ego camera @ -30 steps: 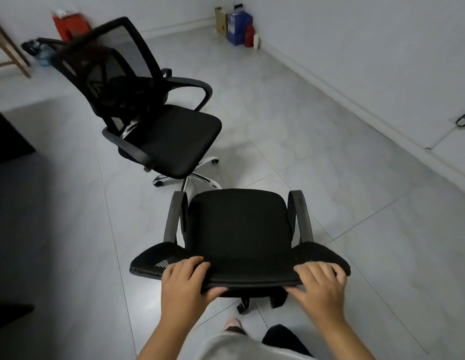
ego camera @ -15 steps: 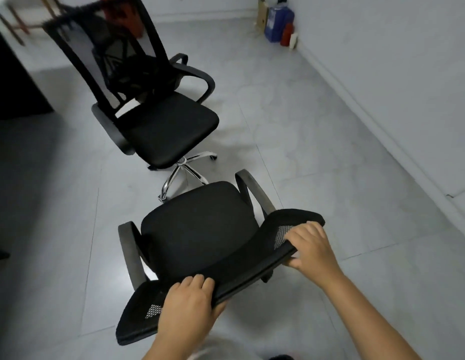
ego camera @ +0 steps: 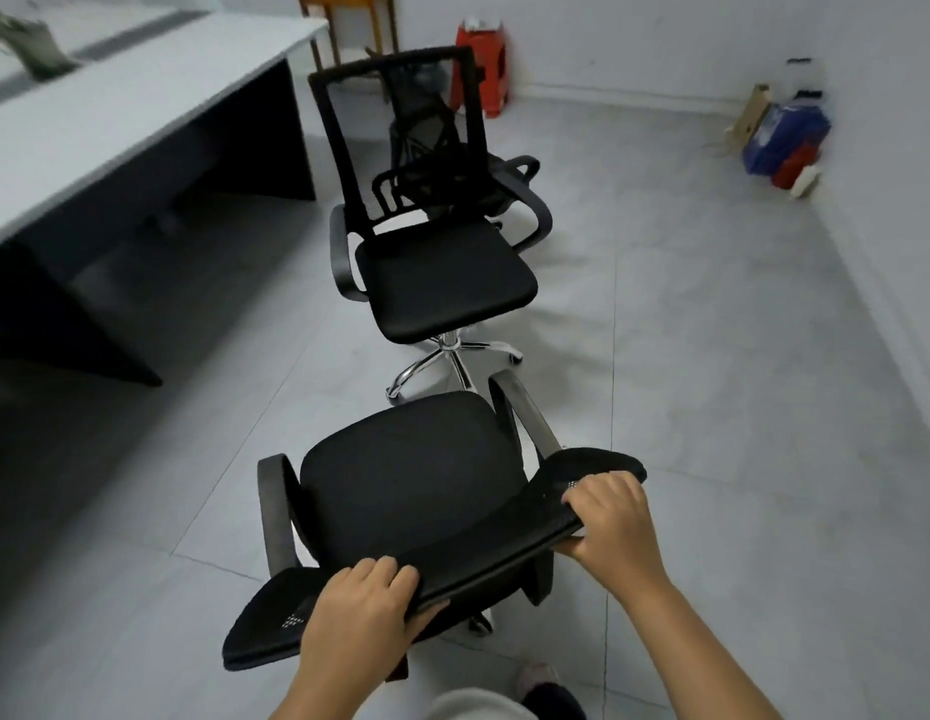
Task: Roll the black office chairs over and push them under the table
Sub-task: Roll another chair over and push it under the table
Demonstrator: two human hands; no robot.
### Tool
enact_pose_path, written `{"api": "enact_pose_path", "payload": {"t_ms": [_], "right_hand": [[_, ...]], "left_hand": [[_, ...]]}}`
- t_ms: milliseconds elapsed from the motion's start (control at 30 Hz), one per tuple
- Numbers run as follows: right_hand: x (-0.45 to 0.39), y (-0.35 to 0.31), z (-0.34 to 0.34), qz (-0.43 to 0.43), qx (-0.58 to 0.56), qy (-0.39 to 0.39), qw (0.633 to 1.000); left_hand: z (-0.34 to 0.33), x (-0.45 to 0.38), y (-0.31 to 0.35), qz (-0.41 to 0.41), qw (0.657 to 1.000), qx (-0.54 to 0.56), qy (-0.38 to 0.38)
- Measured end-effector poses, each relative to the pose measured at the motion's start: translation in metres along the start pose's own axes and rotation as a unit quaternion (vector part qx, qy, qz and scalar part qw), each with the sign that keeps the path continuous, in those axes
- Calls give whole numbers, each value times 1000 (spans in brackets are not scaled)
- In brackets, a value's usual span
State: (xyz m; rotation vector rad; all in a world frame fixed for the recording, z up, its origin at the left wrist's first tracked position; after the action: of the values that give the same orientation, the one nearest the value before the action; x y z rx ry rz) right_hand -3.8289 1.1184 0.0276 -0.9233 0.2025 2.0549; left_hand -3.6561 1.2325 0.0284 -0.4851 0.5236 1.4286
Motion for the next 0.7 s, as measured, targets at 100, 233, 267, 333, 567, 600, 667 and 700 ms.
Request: {"api": "enact_pose_path", "payload": {"t_ms": [100,233,267,333,567,600,667,700], "right_hand": [[-10,29,-3,17,-30,-13,999],[-24,70,-9,39,-54,-37,997],[-27,80,-12,44,-57,-46,996],[-33,97,-19,58,-71,-68,993],[-61,127,-34,142,-134,-132,972],[-63,126,-36,165,-135,-138,967],[-67,125,-39,228,-147,-149,951],[-66,126,-41,261,-149,-153,941]], "left_hand": [[-14,-9,24,40,999,-28,-19],[-32,-22,60,105,992,-34,-58],[-35,-26,69,118,991,-35,-60],[-42,-33,85,142,987,-40,-66],[-53,-44,114,267,959,-78,-52],[-49,-41,113,295,951,-87,-46],[-43,-38,123,349,928,-126,-11],[-39,-38,132,371,917,-145,16]]}}
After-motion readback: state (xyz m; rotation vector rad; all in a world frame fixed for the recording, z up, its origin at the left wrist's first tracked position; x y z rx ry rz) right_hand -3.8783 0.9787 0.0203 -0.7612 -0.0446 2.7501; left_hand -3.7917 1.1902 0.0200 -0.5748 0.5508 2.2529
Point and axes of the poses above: each hand's wrist, its own x-axis away from the middle knuckle, its own z-axis out of the back of the hand, y = z × x, the point moved 10 cm from there along -x, towards the middle knuckle, and after that the axes turned 13 degrees about y, right-handed, at the moved point
